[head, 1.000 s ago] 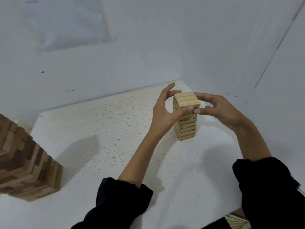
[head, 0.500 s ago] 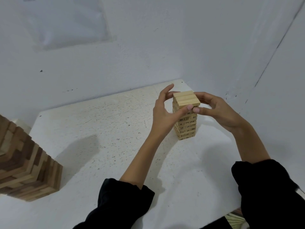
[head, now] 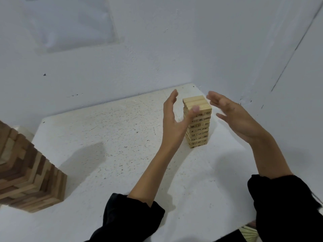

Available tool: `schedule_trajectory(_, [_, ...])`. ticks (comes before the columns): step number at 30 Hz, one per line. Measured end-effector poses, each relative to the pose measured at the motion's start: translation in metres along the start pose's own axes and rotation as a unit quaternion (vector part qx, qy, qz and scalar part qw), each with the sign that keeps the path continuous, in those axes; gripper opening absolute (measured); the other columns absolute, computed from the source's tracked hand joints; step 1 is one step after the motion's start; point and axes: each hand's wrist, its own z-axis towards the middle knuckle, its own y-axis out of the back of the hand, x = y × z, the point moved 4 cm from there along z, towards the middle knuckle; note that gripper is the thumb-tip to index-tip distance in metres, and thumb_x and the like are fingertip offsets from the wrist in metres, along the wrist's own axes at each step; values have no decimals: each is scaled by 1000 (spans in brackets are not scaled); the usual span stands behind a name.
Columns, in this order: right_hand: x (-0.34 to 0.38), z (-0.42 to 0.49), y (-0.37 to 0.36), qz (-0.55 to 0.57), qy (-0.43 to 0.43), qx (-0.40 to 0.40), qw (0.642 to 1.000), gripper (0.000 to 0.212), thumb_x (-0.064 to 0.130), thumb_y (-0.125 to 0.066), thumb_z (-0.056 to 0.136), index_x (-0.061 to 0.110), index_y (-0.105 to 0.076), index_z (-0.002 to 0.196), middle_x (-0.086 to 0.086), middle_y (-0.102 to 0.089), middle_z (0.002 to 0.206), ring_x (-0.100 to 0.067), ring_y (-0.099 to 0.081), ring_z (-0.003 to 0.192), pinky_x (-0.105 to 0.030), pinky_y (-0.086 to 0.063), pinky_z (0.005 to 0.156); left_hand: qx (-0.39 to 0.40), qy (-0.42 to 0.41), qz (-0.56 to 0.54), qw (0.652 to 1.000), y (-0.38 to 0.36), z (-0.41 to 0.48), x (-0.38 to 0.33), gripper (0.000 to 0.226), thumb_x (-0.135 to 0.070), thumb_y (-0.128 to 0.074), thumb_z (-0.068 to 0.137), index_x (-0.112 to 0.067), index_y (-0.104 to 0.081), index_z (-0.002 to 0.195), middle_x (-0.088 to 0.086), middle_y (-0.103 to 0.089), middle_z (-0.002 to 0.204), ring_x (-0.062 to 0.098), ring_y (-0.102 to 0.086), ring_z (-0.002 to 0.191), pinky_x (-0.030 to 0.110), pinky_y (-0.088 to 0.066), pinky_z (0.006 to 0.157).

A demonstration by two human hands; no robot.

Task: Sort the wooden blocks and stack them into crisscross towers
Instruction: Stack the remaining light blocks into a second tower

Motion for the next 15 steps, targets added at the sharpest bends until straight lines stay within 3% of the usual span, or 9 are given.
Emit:
schedule_trajectory(2, [3,-4,-2,60,-10,-35,998,95,87,-38,64,30,-34,140,18,-41,140,4,-36,130,-30,-28,111,7,39,-51,998,-5,-7,-1,93,-83,-39,70,-35,-21,148,-16,-21,154,-10,-22,131,7,-21,100])
schedule_trajectory(5, [5,-12,-17,134,-33,-53,989,84,68,-19,78,20,-26,146,13,-35,147,1,-32,134,-36,-20,117,35,86,-120,988,-13,-14,-3,110,-95,-27,58,-36,-12,149,-18,-11,156,-13,-14,132,2,-16,93])
schedule_trajectory(7, [7,-16,-29,156,-38,-44,986,85,66,-15,78,18,-22,148,9,-30,151,-1,-28,137,-35,-17,118,52,101,-140,984,-19,-18,-9,82,-76,-16,79,-34,-14,149,-21,-20,152,-22,-27,118,-2,-21,88])
schedule_trajectory(9, [8,-17,-36,176,-38,-37,983,88,67,-14,77,16,-20,148,8,-28,152,-2,-26,138,-35,-15,118,62,89,-163,981,-23,-21,-17,50,-52,-6,96,-39,-36,134,-35,-47,122,-32,-43,88,-6,-33,72])
schedule_trajectory(11, [10,-17,-39,183,-39,-32,982,88,68,-14,76,17,-20,148,9,-29,152,-2,-25,138,-35,-14,118,69,92,-176,978,-27,-22,-22,45,-44,-2,100,-42,-47,99,-41,-56,80,-30,-50,69,-5,-39,61])
schedule_trajectory(13, [12,-17,-41,184,-41,-29,982,88,68,-12,76,19,-22,148,9,-30,152,-2,-25,139,-36,-13,119,70,108,-189,974,-29,-22,-23,47,-44,-1,99,-42,-46,88,-40,-58,69,-27,-52,67,-3,-41,62])
schedule_trajectory(15, [13,-17,-42,184,-44,-27,982,87,69,-12,76,21,-22,148,9,-31,151,-3,-26,138,-36,-13,119,67,114,-205,970,-30,-20,-19,48,-46,0,99,-42,-47,88,-39,-58,71,-26,-53,68,-1,-41,64])
